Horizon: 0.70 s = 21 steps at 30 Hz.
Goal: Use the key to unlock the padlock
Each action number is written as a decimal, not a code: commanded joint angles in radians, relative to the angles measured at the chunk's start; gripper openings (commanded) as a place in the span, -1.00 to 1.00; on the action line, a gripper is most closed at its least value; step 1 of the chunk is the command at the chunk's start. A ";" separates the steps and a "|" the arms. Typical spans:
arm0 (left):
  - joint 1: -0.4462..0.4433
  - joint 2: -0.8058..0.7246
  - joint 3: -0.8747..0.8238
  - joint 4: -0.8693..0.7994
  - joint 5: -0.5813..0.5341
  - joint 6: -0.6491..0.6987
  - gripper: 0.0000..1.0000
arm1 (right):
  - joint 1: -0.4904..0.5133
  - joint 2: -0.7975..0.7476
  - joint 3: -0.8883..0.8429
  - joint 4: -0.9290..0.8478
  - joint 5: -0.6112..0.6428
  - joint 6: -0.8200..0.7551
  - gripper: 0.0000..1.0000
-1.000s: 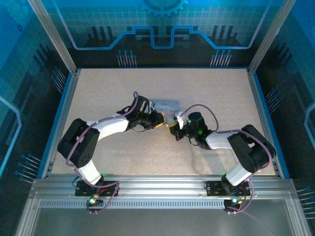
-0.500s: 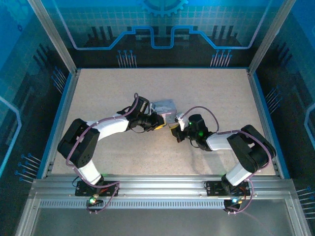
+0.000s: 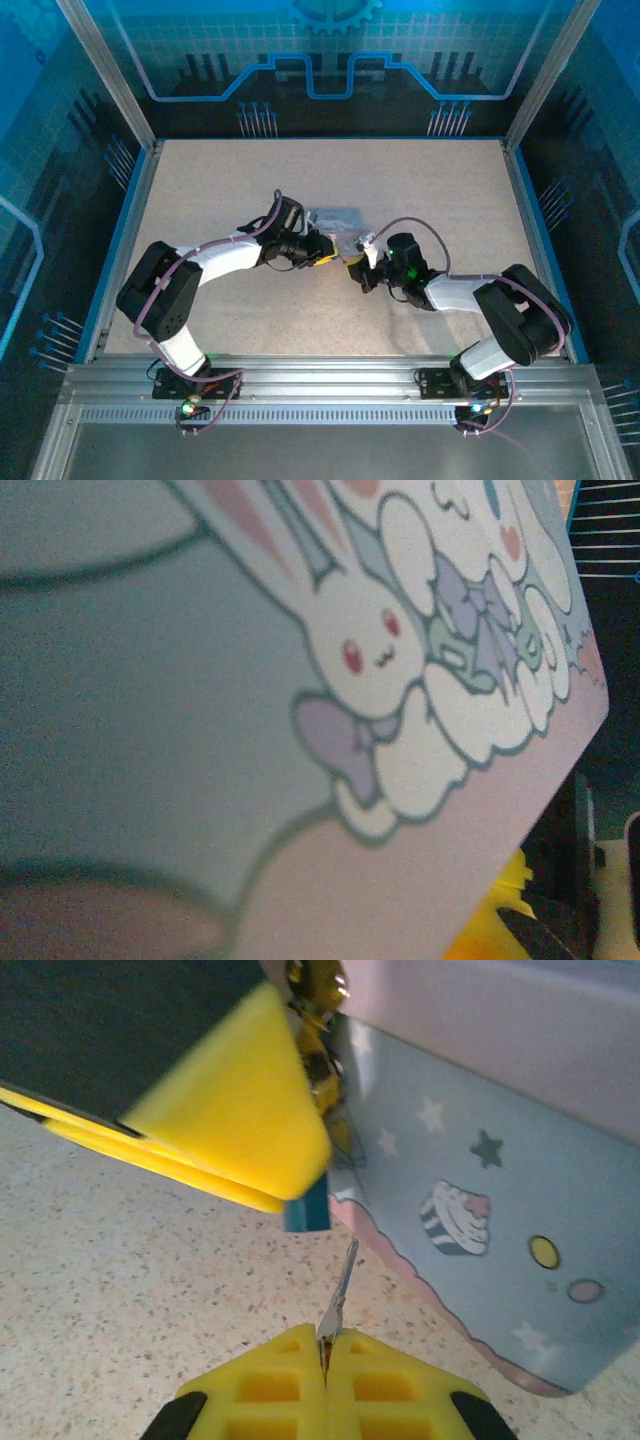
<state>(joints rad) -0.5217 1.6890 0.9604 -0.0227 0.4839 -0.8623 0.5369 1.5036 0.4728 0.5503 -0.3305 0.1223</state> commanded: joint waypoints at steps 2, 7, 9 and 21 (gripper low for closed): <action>0.003 -0.029 0.021 0.004 0.032 0.017 -0.65 | 0.013 -0.002 0.031 -0.003 -0.057 -0.020 -1.00; 0.005 -0.036 0.019 -0.002 0.031 0.019 -0.65 | 0.022 0.019 0.038 0.000 -0.045 -0.021 -1.00; 0.005 -0.036 0.017 0.000 0.031 0.018 -0.65 | 0.020 0.021 0.038 -0.003 -0.041 -0.023 -1.00; 0.010 -0.037 0.016 0.001 0.034 0.015 -0.65 | 0.021 -0.013 -0.011 -0.008 -0.038 -0.033 -1.00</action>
<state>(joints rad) -0.5190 1.6890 0.9604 -0.0250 0.4873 -0.8623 0.5434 1.5127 0.4709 0.5457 -0.3500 0.1101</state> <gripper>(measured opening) 0.203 0.041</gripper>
